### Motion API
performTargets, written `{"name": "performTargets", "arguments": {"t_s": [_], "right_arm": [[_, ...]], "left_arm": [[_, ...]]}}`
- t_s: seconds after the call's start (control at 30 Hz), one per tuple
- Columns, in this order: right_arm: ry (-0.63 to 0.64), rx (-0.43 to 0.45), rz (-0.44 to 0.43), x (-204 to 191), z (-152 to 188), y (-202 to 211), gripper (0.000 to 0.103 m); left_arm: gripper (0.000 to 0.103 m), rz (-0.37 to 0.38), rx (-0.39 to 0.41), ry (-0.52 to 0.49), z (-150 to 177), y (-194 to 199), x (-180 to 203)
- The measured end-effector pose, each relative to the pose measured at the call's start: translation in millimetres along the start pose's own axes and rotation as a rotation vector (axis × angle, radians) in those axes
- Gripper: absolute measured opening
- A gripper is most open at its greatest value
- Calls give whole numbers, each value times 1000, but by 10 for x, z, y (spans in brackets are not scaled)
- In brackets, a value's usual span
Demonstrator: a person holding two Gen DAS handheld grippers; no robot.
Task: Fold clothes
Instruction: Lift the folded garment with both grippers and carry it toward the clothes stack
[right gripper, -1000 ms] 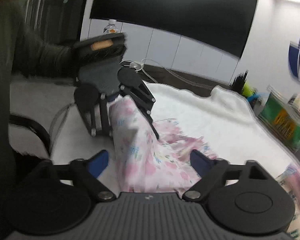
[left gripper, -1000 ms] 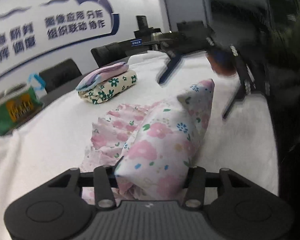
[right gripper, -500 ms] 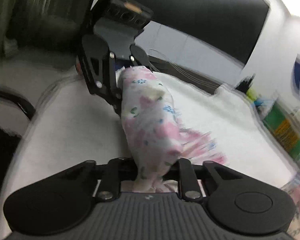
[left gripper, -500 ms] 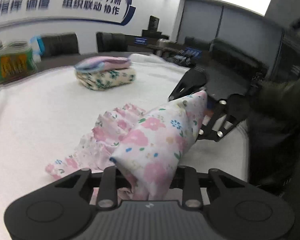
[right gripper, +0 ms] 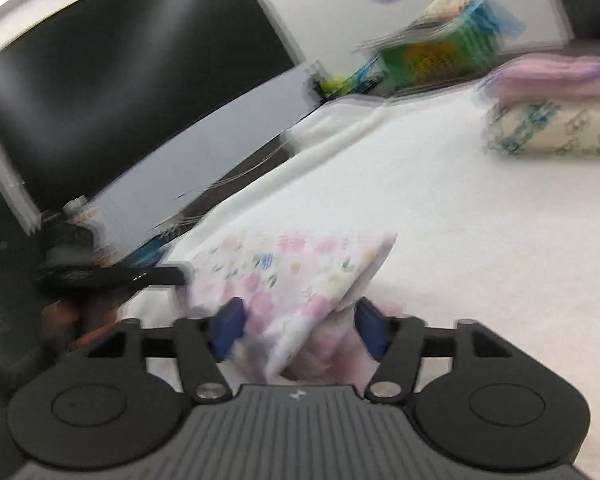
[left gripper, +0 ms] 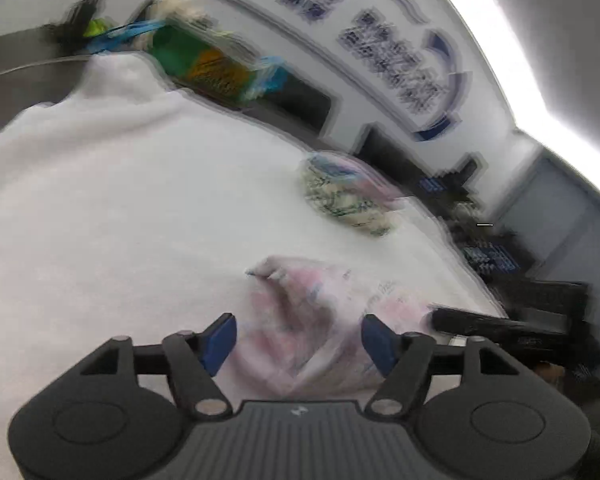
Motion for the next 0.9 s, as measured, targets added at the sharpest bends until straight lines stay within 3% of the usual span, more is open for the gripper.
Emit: {"name": "performTargets", "arguments": {"t_s": [0.07, 0.27, 0.33, 0.37, 0.4, 0.57, 0.67, 0.73, 0.77, 0.8, 0.9], "right_arm": [[-63, 28, 62, 68, 13, 134, 66], [-290, 75, -2, 182, 123, 8, 63], [-332, 47, -3, 202, 133, -148, 34], [-323, 36, -9, 179, 136, -201, 22], [-284, 26, -21, 124, 138, -229, 17], [-106, -12, -67, -122, 144, -328, 13], [-105, -1, -31, -95, 124, -164, 20], [-162, 0, 1, -40, 132, -49, 40], [-206, 3, 11, -22, 147, 11, 57], [-251, 7, 20, -4, 162, 71, 63], [-385, 17, 48, 50, 210, 251, 68]], "left_arm": [[80, -59, -53, 68, 5, 8, -59], [83, 60, -95, 149, -41, -204, -28], [83, 101, -107, 173, -50, -277, -7], [83, 122, -113, 185, -55, -313, 4], [83, 143, -119, 196, -60, -350, 14], [65, 242, -144, 226, -54, -496, 63], [64, 222, -103, 193, 19, -438, 0], [69, 207, -95, 199, 8, -323, -40], [77, 190, -78, 196, -24, -274, -67], [79, 172, -60, 192, -57, -225, -94], [79, 157, -53, 208, -170, -182, -175]]}}
Point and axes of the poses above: each gripper's, at about its wrist camera, not at the fingertips, and y roughly against the way its jaws point, x to its right, z to its underside, the point moved 3 cm from there along -y, roughly the way its jaws point
